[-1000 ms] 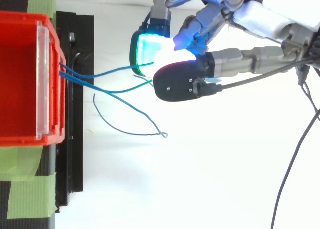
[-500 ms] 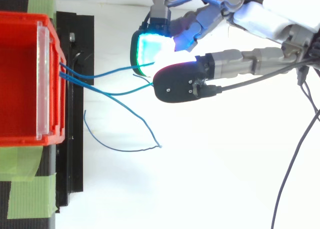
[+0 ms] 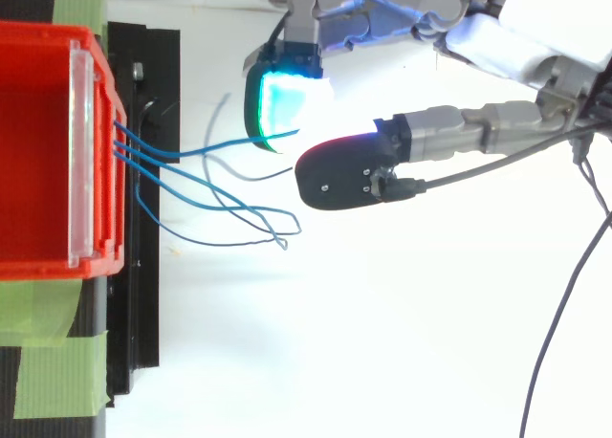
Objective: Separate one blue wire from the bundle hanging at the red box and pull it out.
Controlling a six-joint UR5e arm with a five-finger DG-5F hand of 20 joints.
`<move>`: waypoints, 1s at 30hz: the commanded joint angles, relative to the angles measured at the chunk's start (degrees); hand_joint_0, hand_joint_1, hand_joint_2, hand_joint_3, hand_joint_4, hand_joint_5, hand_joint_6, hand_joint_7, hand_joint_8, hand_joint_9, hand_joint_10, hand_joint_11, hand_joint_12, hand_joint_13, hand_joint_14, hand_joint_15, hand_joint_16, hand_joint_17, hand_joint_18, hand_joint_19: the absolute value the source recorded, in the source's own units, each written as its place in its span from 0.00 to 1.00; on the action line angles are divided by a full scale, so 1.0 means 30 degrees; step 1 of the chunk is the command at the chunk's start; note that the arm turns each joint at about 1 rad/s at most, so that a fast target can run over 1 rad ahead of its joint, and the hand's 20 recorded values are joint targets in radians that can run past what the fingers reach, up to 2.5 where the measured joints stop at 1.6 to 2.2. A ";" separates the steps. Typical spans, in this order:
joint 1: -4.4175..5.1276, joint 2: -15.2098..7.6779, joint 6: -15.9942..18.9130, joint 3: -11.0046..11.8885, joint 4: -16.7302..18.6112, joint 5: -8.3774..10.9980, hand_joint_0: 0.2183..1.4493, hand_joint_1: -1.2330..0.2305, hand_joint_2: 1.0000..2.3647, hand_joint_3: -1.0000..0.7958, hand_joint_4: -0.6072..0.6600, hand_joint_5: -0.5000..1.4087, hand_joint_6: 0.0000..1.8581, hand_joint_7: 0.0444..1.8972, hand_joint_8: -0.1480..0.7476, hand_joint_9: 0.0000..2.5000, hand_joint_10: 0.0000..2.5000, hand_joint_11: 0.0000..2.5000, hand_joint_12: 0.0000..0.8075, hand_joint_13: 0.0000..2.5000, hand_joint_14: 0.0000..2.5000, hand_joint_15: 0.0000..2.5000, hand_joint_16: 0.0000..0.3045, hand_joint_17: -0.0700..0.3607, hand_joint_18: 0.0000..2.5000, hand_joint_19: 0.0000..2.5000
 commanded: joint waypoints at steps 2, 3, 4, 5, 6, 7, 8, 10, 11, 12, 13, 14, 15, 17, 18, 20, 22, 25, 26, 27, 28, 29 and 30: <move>0.0086 0.0000 -0.0277 -0.0020 -0.1038 0.0029 0.32 0.26 0.02 0.52 0.45 0.19 0.43 0.73 0.44 0.14 0.00 0.10 0.40 0.00 0.00 0.03 0.15 0.41 0.00 0.08; 0.0115 0.0000 -0.0277 0.0009 -0.1156 0.0029 0.32 0.26 0.02 0.52 0.45 0.19 0.43 0.73 0.44 0.14 0.00 0.09 0.40 0.00 0.00 0.04 0.15 0.41 0.00 0.07; 0.0145 0.0000 -0.0277 -0.0020 -0.1419 0.0029 0.32 0.26 0.02 0.52 0.45 0.19 0.43 0.73 0.44 0.14 0.00 0.09 0.40 0.00 0.00 0.03 0.15 0.41 0.00 0.08; 0.0174 0.0000 -0.0306 -0.0020 -0.1537 0.0029 0.32 0.26 0.02 0.52 0.45 0.19 0.43 0.73 0.44 0.14 0.00 0.10 0.40 0.00 0.00 0.03 0.15 0.41 0.00 0.08; 0.0203 0.0000 -0.0365 -0.0020 -0.1800 0.0029 0.32 0.26 0.02 0.52 0.45 0.19 0.42 0.73 0.44 0.14 0.00 0.10 0.40 0.00 0.00 0.03 0.15 0.41 0.00 0.08; 0.0232 0.0000 -0.0424 -0.0020 -0.1917 0.0029 0.32 0.26 0.02 0.52 0.45 0.19 0.42 0.73 0.44 0.14 0.00 0.09 0.40 0.00 0.00 0.03 0.15 0.41 0.00 0.08; 0.0320 0.0000 -0.0541 -0.0020 -0.2240 0.0029 0.32 0.26 0.02 0.52 0.46 0.19 0.42 0.73 0.45 0.14 0.00 0.10 0.40 0.00 0.00 0.03 0.16 0.41 0.00 0.08; 0.0467 0.0000 -0.0512 -0.0489 -0.2386 0.0029 0.32 0.26 0.02 0.52 0.46 0.19 0.42 0.73 0.45 0.15 0.00 0.10 0.40 0.00 0.00 0.04 0.16 0.41 0.00 0.08; 0.0467 0.0000 -0.0482 -0.0606 -0.2298 0.0087 0.32 0.26 0.02 0.52 0.46 0.19 0.42 0.73 0.45 0.15 0.00 0.10 0.40 0.00 0.00 0.04 0.16 0.41 0.00 0.08; 0.0555 0.0000 -0.0453 -0.0928 -0.1917 0.0292 0.32 0.26 0.02 0.52 0.46 0.19 0.42 0.73 0.45 0.15 0.00 0.10 0.40 0.00 0.00 0.03 0.16 0.41 0.00 0.08; 0.0584 0.0000 -0.0394 -0.1045 -0.1742 0.0380 0.32 0.26 0.02 0.52 0.46 0.19 0.42 0.73 0.45 0.15 0.00 0.10 0.40 0.00 0.00 0.04 0.16 0.41 0.00 0.08; 0.0613 0.0000 -0.0336 -0.1162 -0.1537 0.0498 0.32 0.26 0.02 0.52 0.46 0.19 0.42 0.73 0.46 0.15 0.00 0.10 0.40 0.00 0.00 0.04 0.16 0.41 0.00 0.09; 0.0643 0.0000 -0.0248 -0.1250 -0.1331 0.0585 0.32 0.26 0.02 0.52 0.46 0.19 0.42 0.73 0.46 0.15 0.00 0.10 0.40 0.00 0.00 0.04 0.16 0.41 0.00 0.09; 0.0760 0.0000 0.0162 -0.1485 -0.0921 0.0908 0.32 0.26 0.02 0.52 0.46 0.19 0.42 0.73 0.46 0.16 0.00 0.10 0.41 0.00 0.00 0.04 0.16 0.41 0.00 0.09; 0.0877 0.0000 0.0367 -0.1748 -0.0921 0.0966 0.32 0.26 0.02 0.52 0.46 0.19 0.42 0.73 0.46 0.16 0.00 0.11 0.41 0.00 0.00 0.04 0.16 0.41 0.00 0.08; 0.0994 0.0000 0.0690 -0.2100 -0.0892 0.1025 0.32 0.26 0.02 0.52 0.46 0.19 0.42 0.73 0.46 0.16 0.00 0.11 0.41 0.00 0.00 0.04 0.16 0.41 0.00 0.09; 0.1082 0.0000 0.1070 -0.2159 -0.0921 0.1230 0.32 0.26 0.02 0.52 0.46 0.19 0.42 0.73 0.46 0.16 0.00 0.11 0.41 0.00 0.00 0.04 0.16 0.41 0.00 0.08; 0.1170 0.0000 0.1451 -0.2246 -0.1038 0.1406 0.32 0.26 0.02 0.52 0.47 0.19 0.42 0.73 0.46 0.17 0.00 0.11 0.41 0.00 0.00 0.04 0.16 0.41 0.00 0.09; 0.1170 0.0029 0.1510 -0.2276 -0.1068 0.1435 0.32 0.26 0.02 0.52 0.47 0.19 0.42 0.73 0.46 0.17 0.00 0.11 0.41 0.00 0.00 0.04 0.16 0.41 0.00 0.09; 0.1199 0.0000 0.1569 -0.2276 -0.1185 0.1464 0.32 0.26 0.02 0.52 0.47 0.19 0.42 0.73 0.47 0.17 0.00 0.11 0.41 0.00 0.00 0.04 0.16 0.41 0.00 0.09; 0.1199 0.0000 0.1627 -0.2246 -0.1331 0.1494 0.32 0.26 0.02 0.52 0.47 0.19 0.42 0.73 0.47 0.17 0.00 0.11 0.41 0.00 0.00 0.04 0.16 0.41 0.00 0.09; 0.1199 0.0029 0.1656 -0.2276 -0.1478 0.1494 0.32 0.26 0.02 0.52 0.47 0.19 0.42 0.73 0.47 0.17 0.00 0.11 0.41 0.00 0.00 0.04 0.16 0.41 0.00 0.09; 0.1229 0.0029 0.1656 -0.2276 -0.1566 0.1494 0.32 0.26 0.02 0.52 0.47 0.19 0.42 0.73 0.47 0.17 0.00 0.11 0.41 0.00 0.00 0.04 0.16 0.41 0.00 0.09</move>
